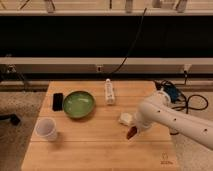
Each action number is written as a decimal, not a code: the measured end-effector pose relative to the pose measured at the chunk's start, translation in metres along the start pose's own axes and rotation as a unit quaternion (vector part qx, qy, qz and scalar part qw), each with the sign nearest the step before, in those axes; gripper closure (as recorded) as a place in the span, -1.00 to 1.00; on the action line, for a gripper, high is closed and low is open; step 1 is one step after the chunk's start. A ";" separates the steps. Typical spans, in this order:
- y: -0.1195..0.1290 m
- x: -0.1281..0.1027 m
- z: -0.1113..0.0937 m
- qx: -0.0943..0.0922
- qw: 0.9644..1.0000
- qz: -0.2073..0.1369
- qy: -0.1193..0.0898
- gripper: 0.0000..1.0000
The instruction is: Place the pepper on the white sponge
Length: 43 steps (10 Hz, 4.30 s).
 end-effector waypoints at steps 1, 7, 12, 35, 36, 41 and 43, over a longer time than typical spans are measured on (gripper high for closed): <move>-0.003 0.001 0.000 0.001 1.000 -0.002 0.000 0.99; -0.011 0.022 -0.002 -0.004 1.000 -0.002 0.007 0.99; -0.027 0.032 -0.003 -0.007 1.000 -0.008 0.017 0.99; -0.051 0.045 0.002 -0.024 0.999 -0.037 0.029 0.67; -0.051 0.045 0.002 -0.028 0.998 -0.039 0.029 0.68; -0.051 0.045 0.003 -0.032 0.998 -0.042 0.029 0.93; -0.050 0.045 0.003 -0.036 0.998 -0.045 0.029 0.93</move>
